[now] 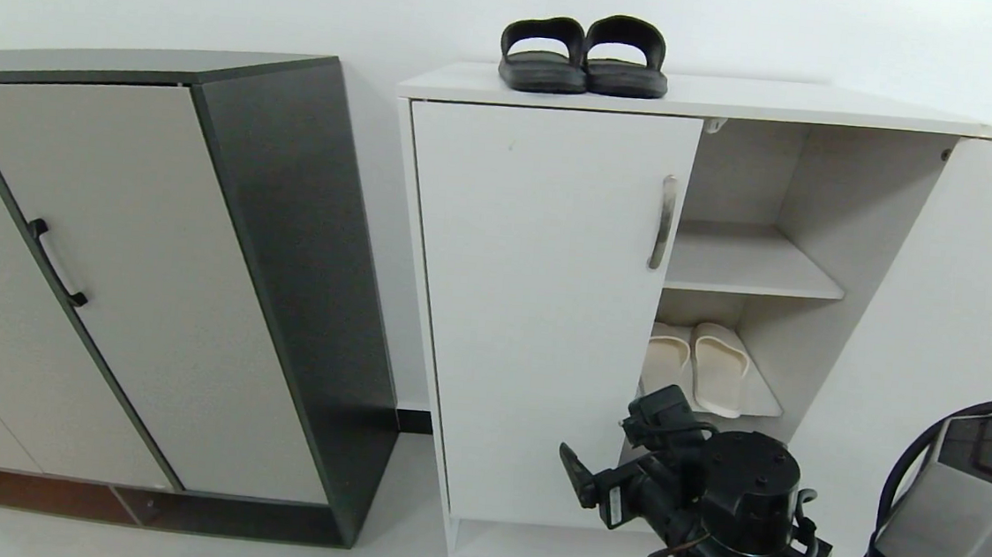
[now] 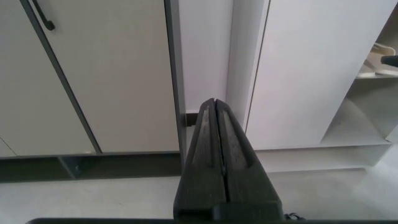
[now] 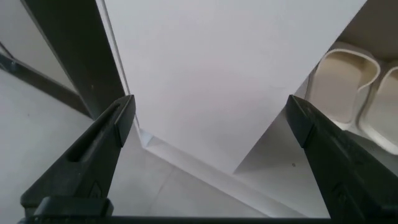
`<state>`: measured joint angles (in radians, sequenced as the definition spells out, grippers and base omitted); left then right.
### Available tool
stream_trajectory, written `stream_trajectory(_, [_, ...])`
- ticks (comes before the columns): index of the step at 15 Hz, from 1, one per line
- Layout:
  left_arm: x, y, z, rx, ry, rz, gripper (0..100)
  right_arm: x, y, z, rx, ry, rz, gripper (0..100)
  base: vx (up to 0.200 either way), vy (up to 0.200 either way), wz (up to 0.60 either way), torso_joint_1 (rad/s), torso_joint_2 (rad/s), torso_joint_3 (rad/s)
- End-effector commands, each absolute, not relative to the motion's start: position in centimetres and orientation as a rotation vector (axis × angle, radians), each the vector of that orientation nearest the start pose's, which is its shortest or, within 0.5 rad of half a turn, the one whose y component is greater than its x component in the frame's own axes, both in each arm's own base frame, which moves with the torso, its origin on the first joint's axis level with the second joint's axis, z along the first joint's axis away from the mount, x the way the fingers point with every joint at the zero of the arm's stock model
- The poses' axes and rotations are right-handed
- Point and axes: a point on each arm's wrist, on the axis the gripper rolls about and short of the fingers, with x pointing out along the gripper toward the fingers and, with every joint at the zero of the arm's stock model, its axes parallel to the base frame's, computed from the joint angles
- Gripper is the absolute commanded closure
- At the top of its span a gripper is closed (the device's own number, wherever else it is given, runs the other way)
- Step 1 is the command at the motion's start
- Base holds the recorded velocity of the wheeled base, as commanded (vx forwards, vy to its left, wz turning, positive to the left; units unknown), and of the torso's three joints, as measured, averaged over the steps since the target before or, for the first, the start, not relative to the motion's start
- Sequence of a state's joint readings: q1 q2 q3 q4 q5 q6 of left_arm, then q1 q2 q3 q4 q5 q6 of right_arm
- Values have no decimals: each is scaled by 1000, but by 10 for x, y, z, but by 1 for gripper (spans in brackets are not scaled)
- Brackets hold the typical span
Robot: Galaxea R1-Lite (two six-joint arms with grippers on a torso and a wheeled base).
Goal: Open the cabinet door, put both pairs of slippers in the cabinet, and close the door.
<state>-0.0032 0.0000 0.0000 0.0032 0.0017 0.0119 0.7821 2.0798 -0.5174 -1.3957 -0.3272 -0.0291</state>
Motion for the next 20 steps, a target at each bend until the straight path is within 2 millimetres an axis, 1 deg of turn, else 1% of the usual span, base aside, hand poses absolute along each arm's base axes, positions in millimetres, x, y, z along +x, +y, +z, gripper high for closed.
stream_trajectory(1, [-23, 0, 75, 12, 5, 0, 100, 234, 222, 69, -118, 138, 461, 0, 0, 0, 0, 0, 0, 0])
stream_trajectory(5, [-23, 0, 75, 15, 5, -2, 100, 233, 223, 69, -115, 131, 463, 0, 0, 0, 0, 13, -163, -271])
stream_trajectory(9, [-23, 0, 75, 15, 5, -6, 100, 231, 221, 68, -113, 129, 491, 0, 0, 0, 0, 56, -516, -360])
stream_trajectory(20, [-23, 0, 75, 14, 5, -8, 100, 230, 220, 68, -119, 125, 491, 0, 0, 0, 0, 146, -475, -327])
